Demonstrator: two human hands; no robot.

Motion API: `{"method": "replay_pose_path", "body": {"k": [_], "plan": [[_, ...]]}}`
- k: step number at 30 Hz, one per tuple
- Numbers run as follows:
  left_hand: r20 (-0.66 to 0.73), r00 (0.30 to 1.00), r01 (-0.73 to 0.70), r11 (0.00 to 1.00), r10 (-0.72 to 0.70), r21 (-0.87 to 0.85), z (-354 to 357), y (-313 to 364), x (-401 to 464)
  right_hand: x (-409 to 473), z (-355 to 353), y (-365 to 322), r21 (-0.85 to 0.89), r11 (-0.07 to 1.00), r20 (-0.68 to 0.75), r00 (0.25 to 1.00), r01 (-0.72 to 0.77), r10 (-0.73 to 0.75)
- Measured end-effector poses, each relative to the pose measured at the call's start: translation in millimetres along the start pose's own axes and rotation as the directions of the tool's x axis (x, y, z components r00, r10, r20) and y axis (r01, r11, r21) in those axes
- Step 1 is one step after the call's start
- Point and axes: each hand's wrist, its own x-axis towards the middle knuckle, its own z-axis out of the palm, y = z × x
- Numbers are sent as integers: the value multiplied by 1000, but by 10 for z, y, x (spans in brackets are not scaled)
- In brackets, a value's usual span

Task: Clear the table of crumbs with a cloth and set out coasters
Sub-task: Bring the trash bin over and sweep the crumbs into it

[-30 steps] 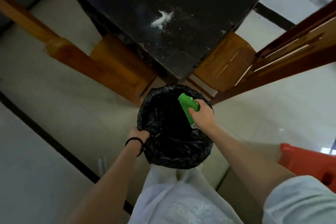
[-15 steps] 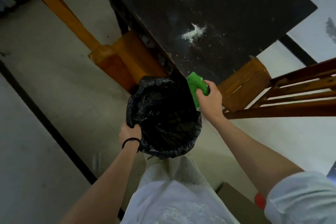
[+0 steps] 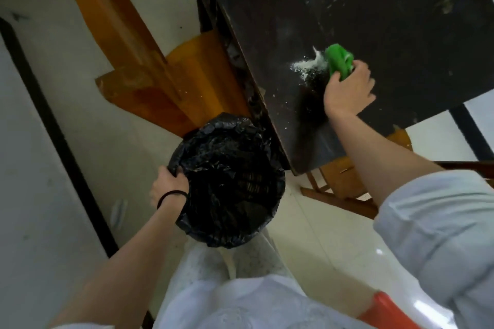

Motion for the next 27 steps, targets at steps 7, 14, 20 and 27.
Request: {"method": "replay_pose_path", "body": {"k": [7,14,20,27], "plan": [[26,998,54,993,-57,103,51,119,113,488,328,-161,-57,998,-20,1000,11,-13],[30,999,26,987,-31,158,42,183,150,561,487,-338,-27,994,102,990,105,-102],[43,999,-27,985,20,170,36,273,203,543,435,-204,23,953,244,923,301,-298],[58,998,-45,983,36,180,40,322,237,257,444,-161,121,877,367,800,465,-475]]}}
